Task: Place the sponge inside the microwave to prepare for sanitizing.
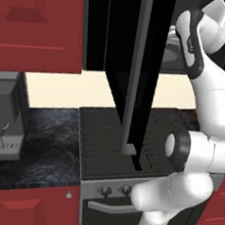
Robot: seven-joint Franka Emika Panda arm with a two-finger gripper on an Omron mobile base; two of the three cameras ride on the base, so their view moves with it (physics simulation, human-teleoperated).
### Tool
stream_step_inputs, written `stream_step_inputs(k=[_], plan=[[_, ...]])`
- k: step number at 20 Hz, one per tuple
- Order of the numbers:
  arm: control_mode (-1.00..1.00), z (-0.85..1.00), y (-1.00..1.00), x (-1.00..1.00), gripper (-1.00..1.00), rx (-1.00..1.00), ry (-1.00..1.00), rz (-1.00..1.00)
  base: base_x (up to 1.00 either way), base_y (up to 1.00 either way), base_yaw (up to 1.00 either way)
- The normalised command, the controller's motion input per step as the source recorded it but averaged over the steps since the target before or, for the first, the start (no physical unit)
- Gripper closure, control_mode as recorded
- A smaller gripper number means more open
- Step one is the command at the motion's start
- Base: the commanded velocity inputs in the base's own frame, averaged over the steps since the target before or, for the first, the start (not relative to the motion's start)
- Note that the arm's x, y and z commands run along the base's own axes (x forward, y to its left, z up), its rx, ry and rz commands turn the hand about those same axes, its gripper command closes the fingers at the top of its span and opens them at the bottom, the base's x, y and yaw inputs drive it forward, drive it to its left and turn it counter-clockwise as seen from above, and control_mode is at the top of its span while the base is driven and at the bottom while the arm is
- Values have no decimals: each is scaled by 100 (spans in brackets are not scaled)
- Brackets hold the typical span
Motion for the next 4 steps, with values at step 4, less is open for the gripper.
stream_step_inputs(k=[4], plan=[[-100, 2, -4, -61, -100, 0, 0, 0, 0, 0, 0]])
